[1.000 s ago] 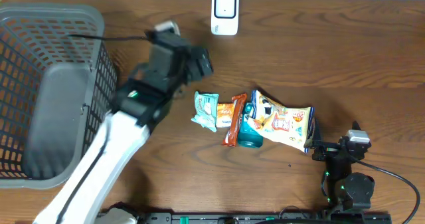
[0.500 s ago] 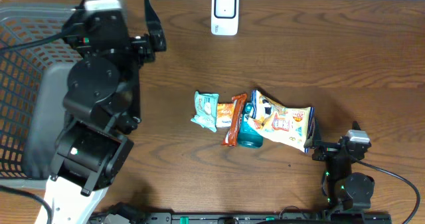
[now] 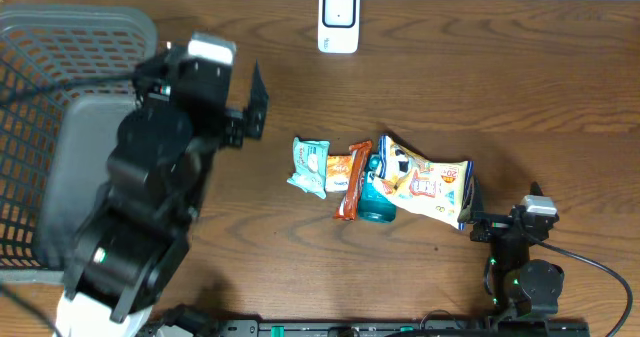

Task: Scan the item barcode

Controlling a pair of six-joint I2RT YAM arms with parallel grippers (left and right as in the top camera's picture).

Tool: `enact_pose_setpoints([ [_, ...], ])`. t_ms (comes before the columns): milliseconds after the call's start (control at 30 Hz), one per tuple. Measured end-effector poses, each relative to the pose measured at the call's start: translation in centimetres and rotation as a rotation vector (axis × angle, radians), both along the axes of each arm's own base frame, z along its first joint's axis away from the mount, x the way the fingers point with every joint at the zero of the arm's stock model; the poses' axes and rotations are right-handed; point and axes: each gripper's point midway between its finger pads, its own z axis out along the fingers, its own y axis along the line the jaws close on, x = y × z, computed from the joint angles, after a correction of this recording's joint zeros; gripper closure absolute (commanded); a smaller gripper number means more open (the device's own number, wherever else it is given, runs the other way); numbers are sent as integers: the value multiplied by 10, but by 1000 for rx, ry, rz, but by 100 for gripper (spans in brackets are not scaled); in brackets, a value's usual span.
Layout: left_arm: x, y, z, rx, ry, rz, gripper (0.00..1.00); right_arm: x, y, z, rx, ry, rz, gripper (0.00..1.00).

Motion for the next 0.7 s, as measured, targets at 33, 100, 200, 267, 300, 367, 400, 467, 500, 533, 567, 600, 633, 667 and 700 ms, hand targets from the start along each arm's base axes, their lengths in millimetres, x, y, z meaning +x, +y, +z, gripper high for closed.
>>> enact_pose_setpoints([
  [33,-8,-2,-1,-15,-8,-31,2,0,0,0,0,0,0,1],
  [100,-23,-5,-2,-44,-23,-84,2,0,0,0,0,0,0,1],
  [200,-47,-9,-1,-86,-75,-163,2,0,0,0,0,0,0,1],
  [267,-63,-10,0,-126,-109,-208,2,0,0,0,0,0,0,1],
  [300,-72,-10,1,-150,-129,-228,2,0,0,0,0,0,0,1],
  [367,-87,-5,1,-202,-163,-245,2,0,0,0,0,0,0,1],
  [400,-92,-1,1,-223,-178,-240,2,0,0,0,0,0,0,1],
  [467,-99,9,-2,-259,-196,-215,2,0,0,0,0,0,0,1],
  [500,-102,14,-5,-273,-200,-199,2,0,0,0,0,0,0,1],
  [533,-103,20,-7,-289,-202,-178,2,0,0,0,0,0,0,1],
  [567,-103,25,-9,-303,-204,-157,2,0,0,0,0,0,0,1],
  [600,-105,30,-9,-324,-209,-137,2,0,0,0,0,0,0,1],
  [633,-106,33,-8,-345,-213,-126,2,0,0,0,0,0,0,1],
  [667,-108,35,-6,-373,-216,-118,2,0,0,0,0,0,0,1],
  [700,-110,36,-5,-399,-218,-117,2,0,0,0,0,0,0,1],
])
